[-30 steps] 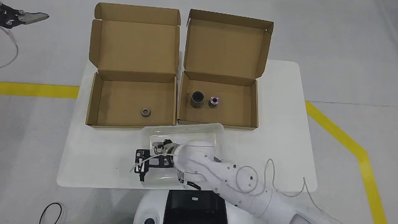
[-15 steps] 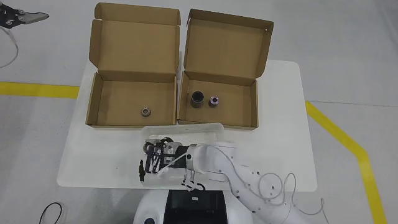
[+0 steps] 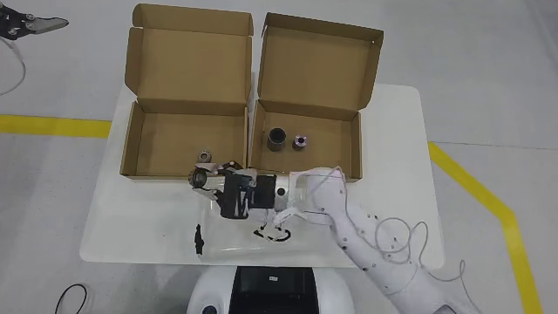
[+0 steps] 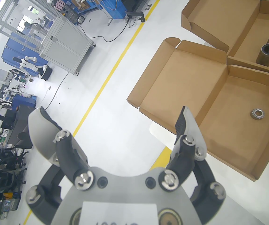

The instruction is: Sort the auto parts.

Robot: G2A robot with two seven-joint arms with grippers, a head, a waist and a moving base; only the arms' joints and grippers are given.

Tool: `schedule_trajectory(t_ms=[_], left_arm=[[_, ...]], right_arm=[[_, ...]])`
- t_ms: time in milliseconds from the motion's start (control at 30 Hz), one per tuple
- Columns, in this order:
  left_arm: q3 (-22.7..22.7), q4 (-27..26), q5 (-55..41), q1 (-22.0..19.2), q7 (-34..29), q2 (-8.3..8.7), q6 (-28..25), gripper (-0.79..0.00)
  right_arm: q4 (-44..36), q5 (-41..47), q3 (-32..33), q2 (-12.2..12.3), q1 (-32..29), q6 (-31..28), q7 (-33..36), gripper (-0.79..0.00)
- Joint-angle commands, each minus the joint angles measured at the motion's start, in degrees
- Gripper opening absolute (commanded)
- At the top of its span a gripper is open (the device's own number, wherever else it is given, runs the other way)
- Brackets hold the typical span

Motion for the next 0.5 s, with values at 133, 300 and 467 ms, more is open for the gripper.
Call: schedule_trajectory(t_ms=[133,300,467], left_arm=[[0.0,0.0,0.0,0.0,0.0,0.0,0.0,0.0],[0.0,0.0,0.0,0.0,0.0,0.0,0.0,0.0],[0.0,0.0,0.0,0.0,0.0,0.0,0.0,0.0]], right_arm=[[0.46,3.86,2.71,0.18,1.89,-0.6,-0.91,-0.785],[1.95,6.66,4.7,0.12,4.77,-1.99,-5.68,-0.785],[1.77,7.91,5.0,-0.3,7.69,-1.24,-8.97,-0.785]])
